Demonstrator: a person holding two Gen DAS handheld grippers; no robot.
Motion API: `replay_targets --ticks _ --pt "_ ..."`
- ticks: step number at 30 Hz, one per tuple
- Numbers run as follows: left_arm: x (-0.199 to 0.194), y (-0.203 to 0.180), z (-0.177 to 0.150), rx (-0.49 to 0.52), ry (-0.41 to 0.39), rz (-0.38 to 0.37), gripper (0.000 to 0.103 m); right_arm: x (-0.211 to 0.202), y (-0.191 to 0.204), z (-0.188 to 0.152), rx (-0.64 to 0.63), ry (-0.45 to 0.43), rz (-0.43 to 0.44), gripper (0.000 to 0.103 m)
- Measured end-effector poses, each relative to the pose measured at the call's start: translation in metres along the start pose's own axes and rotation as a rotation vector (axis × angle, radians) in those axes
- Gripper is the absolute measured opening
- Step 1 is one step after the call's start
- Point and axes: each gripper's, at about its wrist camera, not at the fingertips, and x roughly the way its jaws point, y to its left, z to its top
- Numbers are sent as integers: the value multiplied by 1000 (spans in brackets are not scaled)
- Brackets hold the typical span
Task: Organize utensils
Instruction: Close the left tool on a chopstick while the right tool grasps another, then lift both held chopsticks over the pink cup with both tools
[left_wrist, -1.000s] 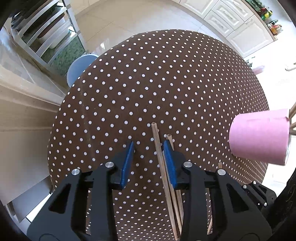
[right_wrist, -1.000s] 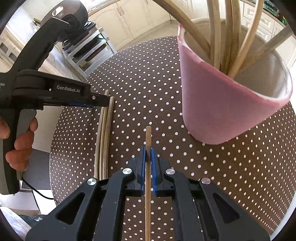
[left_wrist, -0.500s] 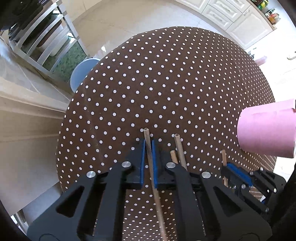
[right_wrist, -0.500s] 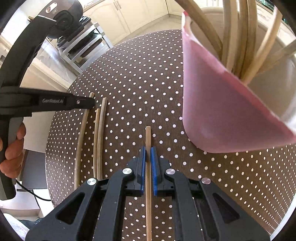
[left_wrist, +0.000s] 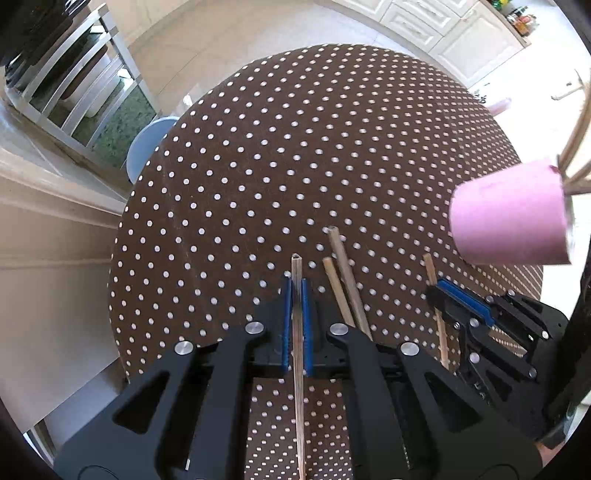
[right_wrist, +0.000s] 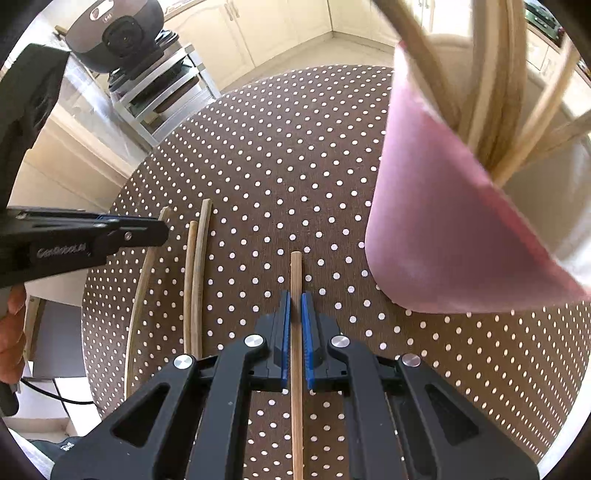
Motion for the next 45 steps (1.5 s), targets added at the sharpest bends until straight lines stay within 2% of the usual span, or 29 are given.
replay_targets --ticks 7,13,23,30,45 --pt "-48 -20 -12 78 -65 -65 6 -42 6 -8 66 -110 61 5" --pt "-96 -32 -19 144 -149 -105 6 -91 13 -16 123 -241 92 5" --pt "-152 -48 -31 268 -246 -164 5 -153 27 -42 151 -406 25 5" --pt "-199 -65 -46 378 -356 -194 5 -188 36 -58 159 -497 -22 5" --pt "-253 -102 -51 470 -498 -262 5 -249 34 -65 160 -708 -106 5"
